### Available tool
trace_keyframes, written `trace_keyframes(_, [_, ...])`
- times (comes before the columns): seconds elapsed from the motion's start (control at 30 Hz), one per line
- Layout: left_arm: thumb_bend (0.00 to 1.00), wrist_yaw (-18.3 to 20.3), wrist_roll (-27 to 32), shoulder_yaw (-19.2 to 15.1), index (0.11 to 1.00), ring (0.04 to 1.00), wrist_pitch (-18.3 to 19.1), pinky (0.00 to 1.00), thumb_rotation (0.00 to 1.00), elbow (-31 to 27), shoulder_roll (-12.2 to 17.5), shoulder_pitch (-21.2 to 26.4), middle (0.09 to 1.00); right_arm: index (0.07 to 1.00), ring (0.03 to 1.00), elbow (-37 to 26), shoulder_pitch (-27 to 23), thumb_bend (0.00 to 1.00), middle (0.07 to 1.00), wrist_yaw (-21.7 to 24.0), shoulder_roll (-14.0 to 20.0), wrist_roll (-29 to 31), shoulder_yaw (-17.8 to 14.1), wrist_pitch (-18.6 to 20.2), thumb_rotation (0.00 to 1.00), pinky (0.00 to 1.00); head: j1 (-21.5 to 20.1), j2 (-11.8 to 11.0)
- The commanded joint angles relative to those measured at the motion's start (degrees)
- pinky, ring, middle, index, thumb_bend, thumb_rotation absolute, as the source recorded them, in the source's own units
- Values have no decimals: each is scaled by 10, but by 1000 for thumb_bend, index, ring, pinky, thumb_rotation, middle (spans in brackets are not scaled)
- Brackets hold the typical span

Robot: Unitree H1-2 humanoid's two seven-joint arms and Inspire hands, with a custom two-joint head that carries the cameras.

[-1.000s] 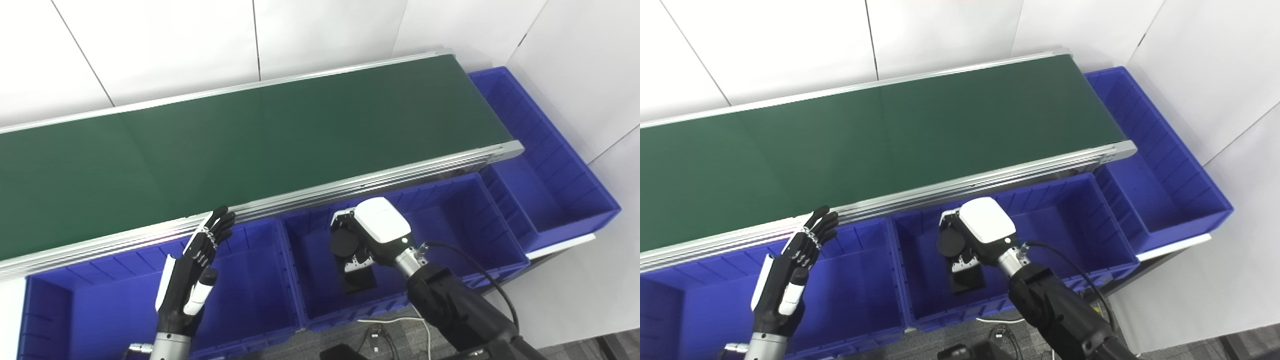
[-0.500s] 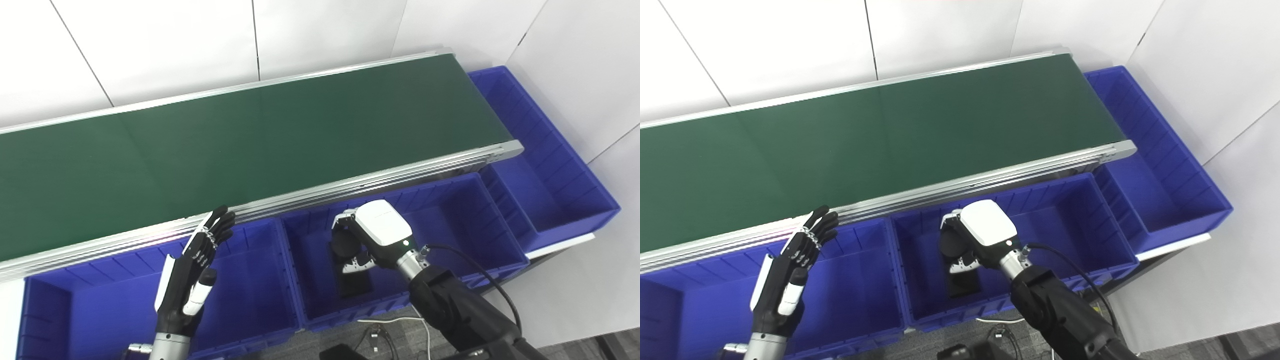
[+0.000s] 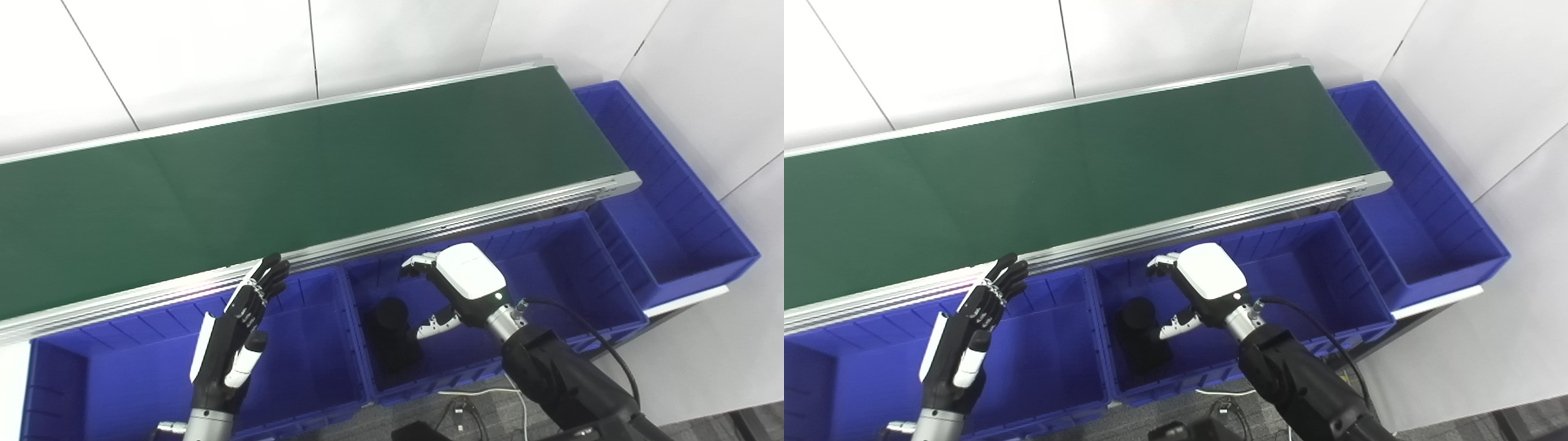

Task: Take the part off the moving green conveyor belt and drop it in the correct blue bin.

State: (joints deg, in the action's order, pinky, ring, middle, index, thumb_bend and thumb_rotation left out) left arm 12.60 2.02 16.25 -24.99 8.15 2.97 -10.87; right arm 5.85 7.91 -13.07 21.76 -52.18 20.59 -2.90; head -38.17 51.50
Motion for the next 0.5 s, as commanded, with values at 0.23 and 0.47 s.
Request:
trace_keyframes(0.23, [821,6,-8,2,863,867,-19,845,846,-14,-17,-1,858,730,668,-198,72,872,726,33,-103,223,-55,-18,765,549,90,10])
trace_keyframes(0.47, [811,13,-5,-2,871,880,-19,865,844,-12,-13,1,868,752,730,-232,100,889,766,55,-179,362,-41,-66,967,640,134,0])
